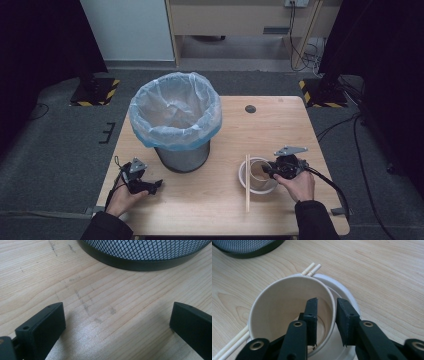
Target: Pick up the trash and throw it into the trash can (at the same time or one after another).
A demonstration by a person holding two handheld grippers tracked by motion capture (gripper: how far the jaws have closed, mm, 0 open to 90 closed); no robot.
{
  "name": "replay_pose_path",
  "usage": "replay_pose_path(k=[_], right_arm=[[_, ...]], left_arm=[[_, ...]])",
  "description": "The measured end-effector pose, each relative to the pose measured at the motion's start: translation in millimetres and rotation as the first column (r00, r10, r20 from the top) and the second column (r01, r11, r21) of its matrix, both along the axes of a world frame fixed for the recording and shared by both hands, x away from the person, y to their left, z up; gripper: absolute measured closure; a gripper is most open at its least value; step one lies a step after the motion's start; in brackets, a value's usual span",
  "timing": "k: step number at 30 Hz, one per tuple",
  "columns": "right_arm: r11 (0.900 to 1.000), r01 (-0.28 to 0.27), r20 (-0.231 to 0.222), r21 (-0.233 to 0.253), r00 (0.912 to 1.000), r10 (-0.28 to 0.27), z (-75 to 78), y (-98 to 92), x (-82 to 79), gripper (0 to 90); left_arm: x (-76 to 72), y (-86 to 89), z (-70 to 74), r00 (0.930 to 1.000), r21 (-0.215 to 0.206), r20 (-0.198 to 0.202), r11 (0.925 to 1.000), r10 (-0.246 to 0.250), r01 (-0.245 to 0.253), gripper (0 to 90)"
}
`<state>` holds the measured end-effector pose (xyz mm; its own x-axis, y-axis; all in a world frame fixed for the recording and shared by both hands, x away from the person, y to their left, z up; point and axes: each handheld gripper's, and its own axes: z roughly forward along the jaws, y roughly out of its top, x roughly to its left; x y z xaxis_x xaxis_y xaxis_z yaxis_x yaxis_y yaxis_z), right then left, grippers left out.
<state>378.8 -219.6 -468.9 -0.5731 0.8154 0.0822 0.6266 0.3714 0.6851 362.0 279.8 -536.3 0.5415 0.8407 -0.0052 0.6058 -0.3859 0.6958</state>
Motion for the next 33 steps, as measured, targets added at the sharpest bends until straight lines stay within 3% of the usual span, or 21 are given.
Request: replay_pose_path(k=[7,20,33], right_arm=[[1.000,0.012,-0.011,0.013,0.9999,-0.012,-0.9,-2.5,1.2,80.6],[0.999,0.024,0.002,0.046,0.9997,-0.024,3.8,-5.7,1.0,83.6],[0.990,0.049,0.042,0.134,0.9976,-0.055,20.6,-19.8,-1.9,83.8]], left_arm=[[0.0,0.0,0.0,1.0000,0.000,0.000,1.0000,0.000,0.000,0.0],[0.0,0.0,0.0,1.0000,0.000,0.000,1.0000,0.000,0.000,0.0],[0.0,0.0,0.0,1.0000,0.000,0.000,1.0000,0.000,0.000,0.0]])
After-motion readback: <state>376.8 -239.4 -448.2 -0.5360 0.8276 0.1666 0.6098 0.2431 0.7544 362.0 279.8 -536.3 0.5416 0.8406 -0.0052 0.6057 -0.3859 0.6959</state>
